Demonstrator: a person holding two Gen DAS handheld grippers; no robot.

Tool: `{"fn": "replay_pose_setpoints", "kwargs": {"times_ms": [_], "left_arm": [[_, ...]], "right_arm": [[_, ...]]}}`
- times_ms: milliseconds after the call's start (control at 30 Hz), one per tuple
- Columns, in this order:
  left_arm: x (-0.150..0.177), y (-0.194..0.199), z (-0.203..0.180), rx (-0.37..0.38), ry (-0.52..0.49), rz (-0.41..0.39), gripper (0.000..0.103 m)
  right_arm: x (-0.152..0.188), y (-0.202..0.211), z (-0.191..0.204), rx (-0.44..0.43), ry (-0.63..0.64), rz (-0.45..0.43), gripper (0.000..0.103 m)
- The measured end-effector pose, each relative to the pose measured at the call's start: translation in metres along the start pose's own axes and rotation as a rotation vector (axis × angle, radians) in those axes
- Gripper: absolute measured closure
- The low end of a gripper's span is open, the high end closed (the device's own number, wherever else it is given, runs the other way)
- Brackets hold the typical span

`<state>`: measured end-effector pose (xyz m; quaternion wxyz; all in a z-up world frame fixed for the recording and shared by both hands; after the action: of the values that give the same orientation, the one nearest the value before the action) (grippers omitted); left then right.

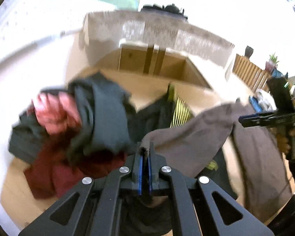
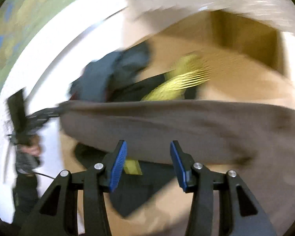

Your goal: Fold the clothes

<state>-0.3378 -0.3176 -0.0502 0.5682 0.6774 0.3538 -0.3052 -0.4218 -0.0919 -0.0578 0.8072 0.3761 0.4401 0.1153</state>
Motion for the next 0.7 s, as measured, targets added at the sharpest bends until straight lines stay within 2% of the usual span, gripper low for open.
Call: {"fn": "replay_pose_setpoints", "kwargs": {"times_ms": [33,67,100,233,400,500,533,700], "left_arm": [[-0.013,0.005,-0.002,-0.009,-0.001,-0.023,0.1],[-0.027,0.009,-0.006,-0.007,-0.005,-0.044,0.1],[-0.042,0.013,-0.009,-0.005,-0.008,-0.066,0.1],[-0.08,0.019,-0.035,0.005,-0.046,-0.113,0.1],[-0.101,0.021,-0.072,0.011,-0.117,-0.124,0.1],[-0.105,0.028,-0.085,0.016,-0.133,-0.14,0.1],[-0.105,0.031,-0.089,0.02,-0.14,-0.145,0.1],[-0.101,0.034,-0.085,-0.008,-0.14,-0.13,0.1]], "right_arm": [[-0.003,0.007,-0.023,0.057,-0.015,-0.009,0.061],[-0.006,0.01,-0.045,0.109,-0.03,-0.009,0.073],[-0.006,0.007,-0.063,0.144,-0.051,-0.003,0.076],[-0.008,-0.014,-0.115,0.195,-0.125,0.044,0.088],[-0.013,-0.053,-0.134,0.111,-0.178,0.105,0.093],[-0.019,-0.082,-0.149,0.178,-0.171,0.114,0.093],[-0.022,-0.086,-0.157,0.222,-0.166,0.088,0.1],[-0.029,-0.071,-0.171,0.261,-0.174,0.02,0.099]]}}
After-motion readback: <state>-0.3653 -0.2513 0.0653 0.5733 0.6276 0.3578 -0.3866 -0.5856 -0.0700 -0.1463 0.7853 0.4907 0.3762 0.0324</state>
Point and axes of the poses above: each gripper's, at about its wrist camera, not at the fingertips, and y roughly against the way its jaws point, z to its left, x to its underside, the point moved 4 cm from there along -y, roughly the way its jaws point, and after that the axes turned 8 degrees about -z, right-handed, at the moved point
